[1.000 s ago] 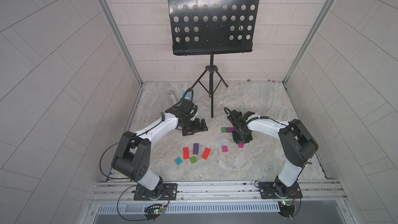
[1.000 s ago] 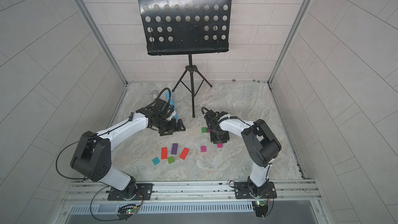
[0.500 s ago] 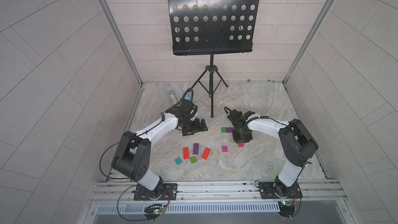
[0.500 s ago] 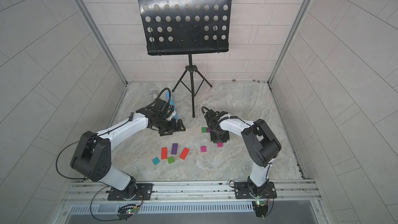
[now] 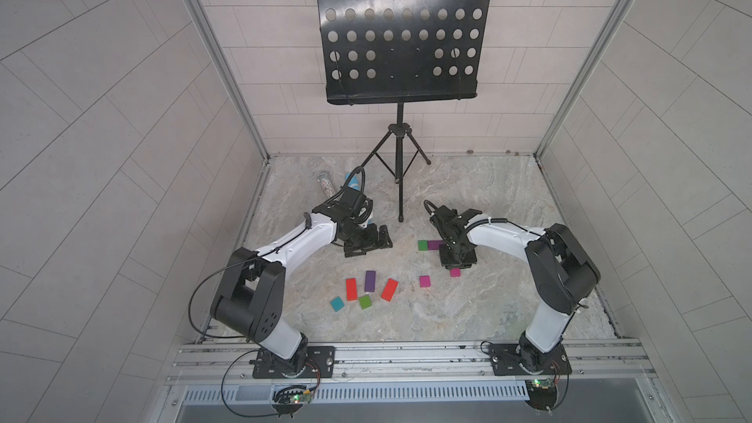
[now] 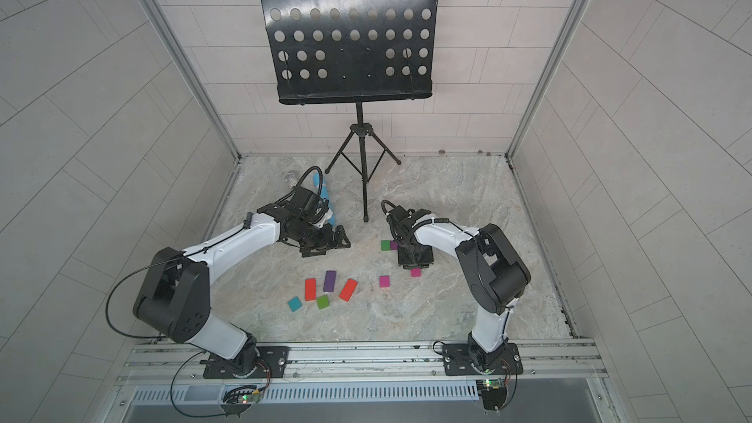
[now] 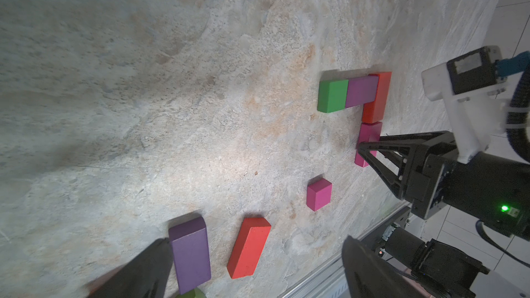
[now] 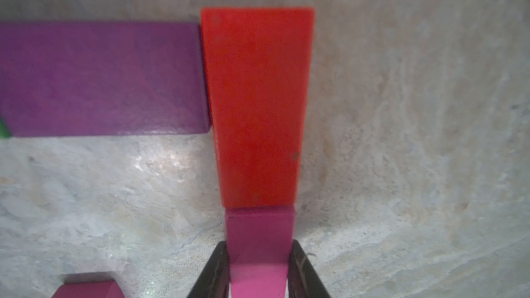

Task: Assemble the number 7 with building blocks
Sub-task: Assemble the building block at the center of the board.

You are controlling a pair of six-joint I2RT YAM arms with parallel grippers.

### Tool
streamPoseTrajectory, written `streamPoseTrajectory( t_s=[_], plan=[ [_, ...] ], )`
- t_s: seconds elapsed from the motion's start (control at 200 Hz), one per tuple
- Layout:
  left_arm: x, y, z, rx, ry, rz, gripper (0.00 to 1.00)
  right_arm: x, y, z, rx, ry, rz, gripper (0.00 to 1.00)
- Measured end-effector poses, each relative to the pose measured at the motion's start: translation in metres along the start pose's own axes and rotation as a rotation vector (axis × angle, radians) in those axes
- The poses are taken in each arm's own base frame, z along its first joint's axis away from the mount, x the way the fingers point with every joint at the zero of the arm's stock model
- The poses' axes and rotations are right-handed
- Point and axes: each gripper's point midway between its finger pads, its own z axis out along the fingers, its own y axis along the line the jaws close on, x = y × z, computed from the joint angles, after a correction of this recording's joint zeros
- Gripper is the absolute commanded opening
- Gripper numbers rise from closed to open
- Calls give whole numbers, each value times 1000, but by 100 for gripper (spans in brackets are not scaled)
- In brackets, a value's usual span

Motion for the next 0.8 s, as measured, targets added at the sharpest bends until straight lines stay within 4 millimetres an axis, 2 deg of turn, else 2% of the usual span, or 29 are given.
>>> streamPoseTrajectory(
  t_s=[0.796],
  plan=[
    [-1,1,0,0,-2,-3,100,-1,1,1,-1,17,8,37]
  ],
)
